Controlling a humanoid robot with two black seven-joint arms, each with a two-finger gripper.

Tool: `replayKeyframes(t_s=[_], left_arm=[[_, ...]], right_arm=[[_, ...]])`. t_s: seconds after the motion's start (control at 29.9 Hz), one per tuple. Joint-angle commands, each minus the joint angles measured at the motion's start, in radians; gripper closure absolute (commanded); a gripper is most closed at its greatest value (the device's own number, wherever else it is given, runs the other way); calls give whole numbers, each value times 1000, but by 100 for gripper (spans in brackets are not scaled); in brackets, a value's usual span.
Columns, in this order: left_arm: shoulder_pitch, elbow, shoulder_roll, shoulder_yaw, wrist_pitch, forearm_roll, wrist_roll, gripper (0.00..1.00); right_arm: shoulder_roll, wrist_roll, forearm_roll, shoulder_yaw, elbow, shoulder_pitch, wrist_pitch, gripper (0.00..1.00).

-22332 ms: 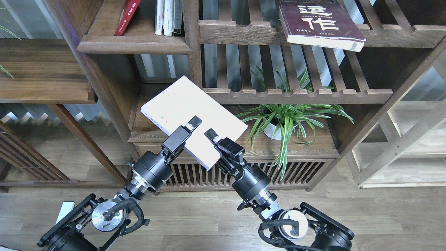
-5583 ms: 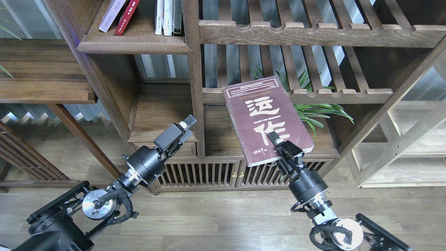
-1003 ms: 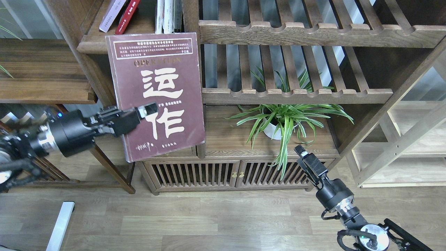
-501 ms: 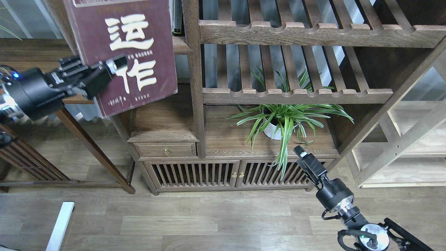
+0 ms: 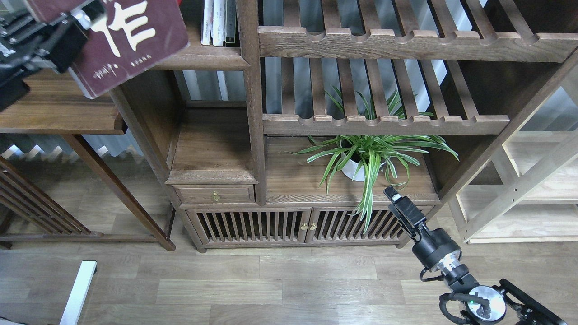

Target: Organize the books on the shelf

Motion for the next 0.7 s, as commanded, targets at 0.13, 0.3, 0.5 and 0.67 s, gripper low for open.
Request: replayKeyframes(t_s=[0.13,0.3,0.5,0.67], left_arm=[[-43,2,-53,-37,0,41,-33,100],[-50,3,-98,-29,110,85,-82,100],[-79,11,-154,-18,263,194,-148,100],[-111,15,-165,41,288,271,-160,100]], right_arm=[[-10,0,3,14,-5,40,0,9],[-11,0,6,22,-8,48,0,10],[-14,0,11,37,-8,51,0,10],[-16,0,12,69,-8,49,0,10]])
